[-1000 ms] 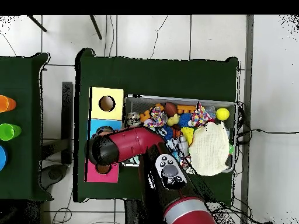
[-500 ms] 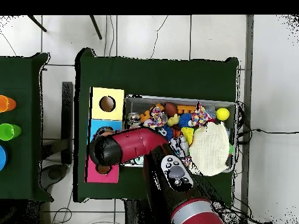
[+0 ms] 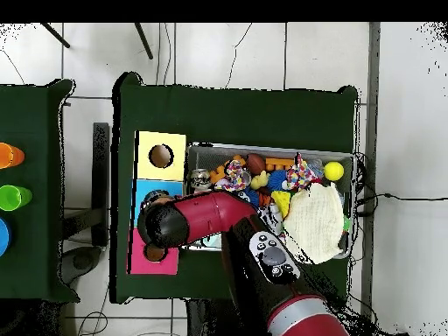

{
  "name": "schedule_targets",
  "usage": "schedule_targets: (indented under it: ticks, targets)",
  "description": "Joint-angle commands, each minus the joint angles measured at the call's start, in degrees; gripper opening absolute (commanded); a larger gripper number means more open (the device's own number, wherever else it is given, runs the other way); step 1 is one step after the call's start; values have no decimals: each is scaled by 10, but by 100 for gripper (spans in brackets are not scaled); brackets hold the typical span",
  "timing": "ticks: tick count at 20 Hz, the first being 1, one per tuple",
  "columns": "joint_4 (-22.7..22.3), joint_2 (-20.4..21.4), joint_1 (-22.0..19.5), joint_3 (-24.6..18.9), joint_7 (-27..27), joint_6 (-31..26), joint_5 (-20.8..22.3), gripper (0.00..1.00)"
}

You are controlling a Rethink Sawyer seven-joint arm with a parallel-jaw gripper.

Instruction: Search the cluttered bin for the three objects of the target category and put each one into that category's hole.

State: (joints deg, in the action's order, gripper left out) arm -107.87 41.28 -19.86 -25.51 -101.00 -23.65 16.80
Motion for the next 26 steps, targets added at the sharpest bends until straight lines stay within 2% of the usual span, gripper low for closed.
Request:
schedule_targets:
  ticks: [1,9,26]
  targets:
    - [13,51,-86,69,-3,-43,30,100]
    - [19,46,-81,73,-4,-28,50,100]
    - [20,42,-81,75,-9,-28,49,100]
